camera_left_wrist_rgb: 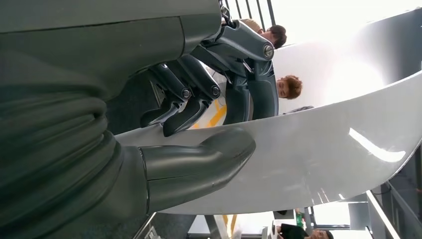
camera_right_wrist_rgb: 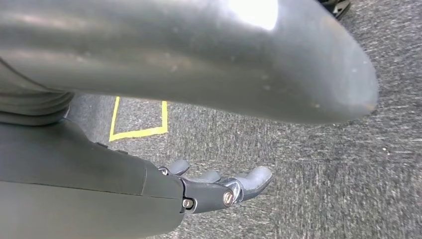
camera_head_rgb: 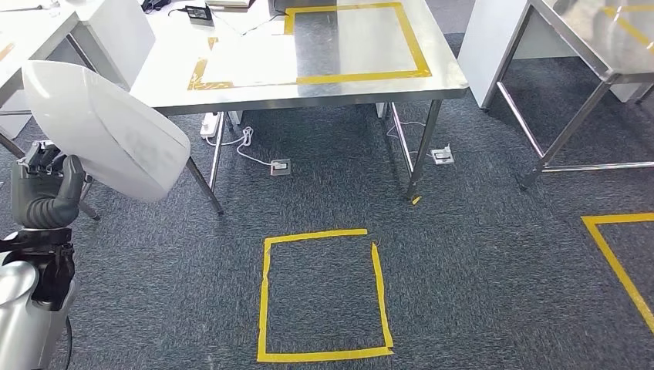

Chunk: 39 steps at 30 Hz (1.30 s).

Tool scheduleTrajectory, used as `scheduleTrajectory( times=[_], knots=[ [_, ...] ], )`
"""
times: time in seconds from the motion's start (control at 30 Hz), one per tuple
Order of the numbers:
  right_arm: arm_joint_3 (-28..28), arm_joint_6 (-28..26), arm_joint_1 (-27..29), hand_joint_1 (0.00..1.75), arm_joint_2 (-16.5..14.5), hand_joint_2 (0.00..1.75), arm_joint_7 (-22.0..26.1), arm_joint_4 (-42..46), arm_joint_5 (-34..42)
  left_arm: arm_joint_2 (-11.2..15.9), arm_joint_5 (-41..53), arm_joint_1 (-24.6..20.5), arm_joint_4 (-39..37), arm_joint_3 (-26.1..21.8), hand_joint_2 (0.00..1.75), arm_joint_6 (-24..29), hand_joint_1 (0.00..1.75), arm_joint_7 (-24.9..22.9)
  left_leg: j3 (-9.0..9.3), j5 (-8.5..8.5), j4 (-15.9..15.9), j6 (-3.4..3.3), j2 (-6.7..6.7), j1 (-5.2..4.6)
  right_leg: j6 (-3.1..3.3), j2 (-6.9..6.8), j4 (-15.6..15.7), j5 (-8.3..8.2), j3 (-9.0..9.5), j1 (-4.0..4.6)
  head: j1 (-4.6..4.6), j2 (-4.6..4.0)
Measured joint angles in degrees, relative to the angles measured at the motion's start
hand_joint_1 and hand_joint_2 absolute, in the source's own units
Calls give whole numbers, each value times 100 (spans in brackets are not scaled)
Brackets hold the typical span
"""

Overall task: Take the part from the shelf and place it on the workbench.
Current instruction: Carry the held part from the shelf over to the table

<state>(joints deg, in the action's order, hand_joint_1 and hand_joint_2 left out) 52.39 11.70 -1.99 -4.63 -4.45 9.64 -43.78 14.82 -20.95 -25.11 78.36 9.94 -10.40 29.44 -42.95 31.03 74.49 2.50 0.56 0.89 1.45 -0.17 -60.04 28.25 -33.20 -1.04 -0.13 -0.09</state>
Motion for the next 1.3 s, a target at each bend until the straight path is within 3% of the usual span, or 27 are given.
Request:
scheduleTrajectory(
  times=[0.07,0.13,0.17,0.3,0.37,0.43,0.47,0.5,0.53,0.6,0.63,0.7,0.83,0.93,0.97,1.0,1.03,1.1,1.13,1.2,1.3],
  knots=[
    [1,-7,1,0,1,0,-4,0,10,-3,17,19,38,0,175,19,175,-9,242,-409,-573,-50,-18,-7,-20,-2,0,37,50,4,0,0],
    [4,-6,-4,0,3,0,-2,0,20,-8,38,-5,78,0,175,31,175,-21,561,-634,-1225,-109,-55,-43,-69,-4,-3,76,82,19,1,0],
    [7,-5,-7,0,8,0,-1,0,23,-11,46,-14,96,0,175,35,175,-29,643,-639,-1391,-133,-66,-62,-99,-6,-1,87,84,26,2,0],
    [12,-3,-7,0,25,0,1,0,24,-22,62,-8,153,0,175,44,175,-50,706,-579,-1497,-252,-30,-51,-236,-29,-31,147,76,32,11,0],
    [13,1,-10,0,31,0,3,0,24,-28,64,-4,183,0,175,54,175,-52,743,-564,-1524,-321,-26,-34,-287,-18,-456,355,-144,25,18,0],
    [13,3,-3,0,37,0,3,0,24,-42,64,17,192,0,175,60,175,-56,758,-532,-1522,-371,-19,-47,-316,-7,-1216,631,-587,26,23,0],
    [13,3,5,0,41,0,2,0,24,-50,65,35,192,0,175,61,175,-60,768,-518,-1519,-381,-11,-54,-323,-3,-1491,674,-772,27,22,0],
    [13,2,12,0,45,0,2,0,24,-57,66,52,192,0,175,62,175,-62,784,-503,-1515,-382,2,-58,-322,1,-1569,603,-864,27,22,0],
    [13,1,16,0,50,0,2,0,24,-62,66,64,192,0,175,64,175,-63,805,-484,-1508,-377,15,-59,-315,3,-1412,426,-835,27,23,0],
    [13,-4,16,0,61,0,3,0,22,-67,67,73,197,0,175,68,175,-63,856,-433,-1489,-347,37,-61,-270,14,-668,-18,-534,31,23,0],
    [13,-6,12,0,68,0,3,0,21,-69,67,74,201,0,175,71,175,-63,869,-405,-1473,-322,48,-71,-240,21,-331,-142,-382,39,21,0],
    [13,-10,8,0,78,0,1,0,18,-70,67,85,211,0,175,75,175,-64,873,-370,-1465,-258,64,-84,-179,32,-26,-172,-238,61,16,0],
    [15,-14,5,0,80,0,-1,0,15,-65,69,106,238,-3,175,80,175,-63,815,-277,-1335,-120,40,-68,-50,18,61,-154,-149,36,9,0],
    [16,-14,5,0,83,0,-2,0,13,-61,73,112,246,-8,175,85,175,-62,324,55,-420,-26,5,-31,15,8,84,-88,-37,18,-14,0],
    [17,-14,7,0,83,0,-3,0,13,-61,73,129,243,-9,175,87,175,-63,143,101,-138,-5,1,-15,17,8,82,-57,1,17,-14,0],
    [18,-14,10,0,83,0,-4,-1,13,-61,73,147,240,-9,175,87,175,-64,40,43,-29,10,-4,-1,9,9,81,-21,43,15,-14,0],
    [19,-14,12,0,83,0,-4,-1,13,-61,73,155,237,-9,175,87,175,-64,39,-116,-126,18,-12,11,-3,10,79,18,92,10,-14,0],
    [20,-15,14,0,83,0,-4,-3,13,-61,73,146,234,-9,175,87,175,-64,279,-552,-761,20,-43,23,-52,11,80,109,203,-7,-14,0],
    [20,-17,10,0,85,0,-3,-4,12,-61,73,131,230,-9,175,87,175,-63,435,-671,-1087,9,-59,12,-90,12,78,156,239,-5,-15,0],
    [20,-21,4,0,92,0,-3,-4,6,-60,73,110,222,-10,175,87,175,-61,605,-661,-1409,-81,-68,-12,-171,9,89,212,283,10,-20,0],
    [22,-14,4,0,99,0,-5,-4,-7,-59,73,118,226,-14,175,90,175,-56,677,-556,-1464,-251,-30,-16,-262,3,43,232,338,14,-2,0]
  ],
)
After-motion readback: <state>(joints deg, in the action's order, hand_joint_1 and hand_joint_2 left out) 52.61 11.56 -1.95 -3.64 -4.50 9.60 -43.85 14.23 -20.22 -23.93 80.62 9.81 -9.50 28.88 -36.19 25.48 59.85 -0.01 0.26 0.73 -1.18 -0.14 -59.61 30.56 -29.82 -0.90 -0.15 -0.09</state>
